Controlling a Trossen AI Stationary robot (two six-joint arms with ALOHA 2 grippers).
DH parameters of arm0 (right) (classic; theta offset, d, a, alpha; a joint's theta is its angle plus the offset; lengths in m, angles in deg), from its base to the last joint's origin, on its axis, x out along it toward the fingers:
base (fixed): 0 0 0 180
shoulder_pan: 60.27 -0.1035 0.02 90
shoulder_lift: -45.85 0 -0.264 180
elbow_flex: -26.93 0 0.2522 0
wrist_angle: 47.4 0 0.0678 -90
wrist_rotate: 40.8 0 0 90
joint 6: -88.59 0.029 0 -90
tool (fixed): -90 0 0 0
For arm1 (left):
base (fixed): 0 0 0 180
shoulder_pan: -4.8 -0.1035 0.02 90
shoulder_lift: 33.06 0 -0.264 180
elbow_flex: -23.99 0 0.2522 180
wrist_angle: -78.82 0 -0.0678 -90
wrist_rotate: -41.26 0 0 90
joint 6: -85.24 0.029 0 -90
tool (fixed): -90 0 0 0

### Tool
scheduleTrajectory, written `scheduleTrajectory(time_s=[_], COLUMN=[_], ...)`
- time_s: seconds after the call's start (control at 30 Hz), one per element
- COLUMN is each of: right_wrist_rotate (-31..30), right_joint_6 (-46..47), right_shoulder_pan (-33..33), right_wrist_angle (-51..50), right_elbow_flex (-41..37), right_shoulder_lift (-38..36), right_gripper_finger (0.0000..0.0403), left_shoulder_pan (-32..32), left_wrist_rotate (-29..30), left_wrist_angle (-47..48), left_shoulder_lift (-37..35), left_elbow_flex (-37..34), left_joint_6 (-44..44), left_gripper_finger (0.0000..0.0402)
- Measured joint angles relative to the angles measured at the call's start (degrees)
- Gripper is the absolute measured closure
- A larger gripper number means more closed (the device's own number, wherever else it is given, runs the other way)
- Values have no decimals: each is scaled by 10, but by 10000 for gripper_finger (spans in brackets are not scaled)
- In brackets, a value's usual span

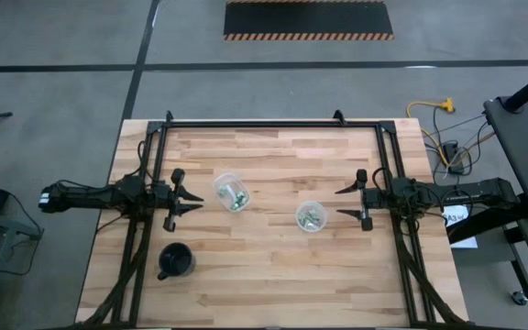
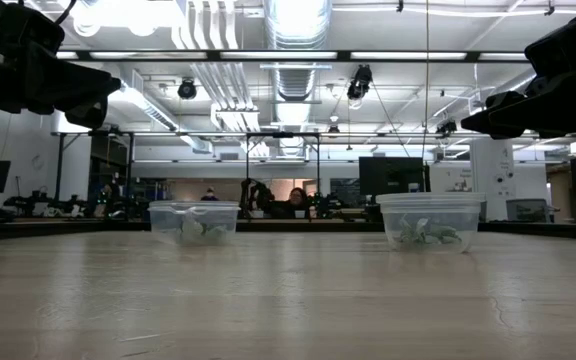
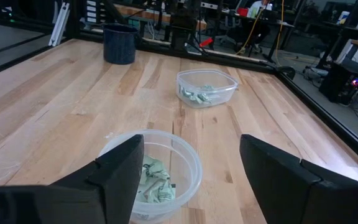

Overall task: Pick and place Stevia / Truvia into bins
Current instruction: Return to Home Position

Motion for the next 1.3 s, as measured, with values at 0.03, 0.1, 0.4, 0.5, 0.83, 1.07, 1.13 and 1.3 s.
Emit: scheduleTrajectory(time_s=[0.03,0.1,0.4,0.5,0.83,1.07,1.13,1.3], right_wrist_rotate=[0,0,0,0,0,0,0,0], right_joint_6=[0,0,0,0,0,0,0,0], right_shoulder_pan=[0,0,0,0,0,0,0,0], right_wrist_angle=[0,0,0,0,0,0,0,0], right_elbow_flex=[0,0,0,0,0,0,0,0], right_shoulder_lift=[0,0,0,0,0,0,0,0], right_gripper_finger=[145,143,149,151,143,146,149,151], left_shoulder_pan=[0,0,0,0,0,0,0,0], left_wrist_rotate=[0,0,0,0,0,0,0,0], left_wrist_angle=[0,0,0,0,0,0,0,0], left_shoulder_lift=[0,0,0,0,0,0,0,0], left_elbow_flex=[0,0,0,0,0,0,0,0], left_joint_6=[0,0,0,0,0,0,0,0], left_gripper_finger=[344,344,344,344,344,344,344,344])
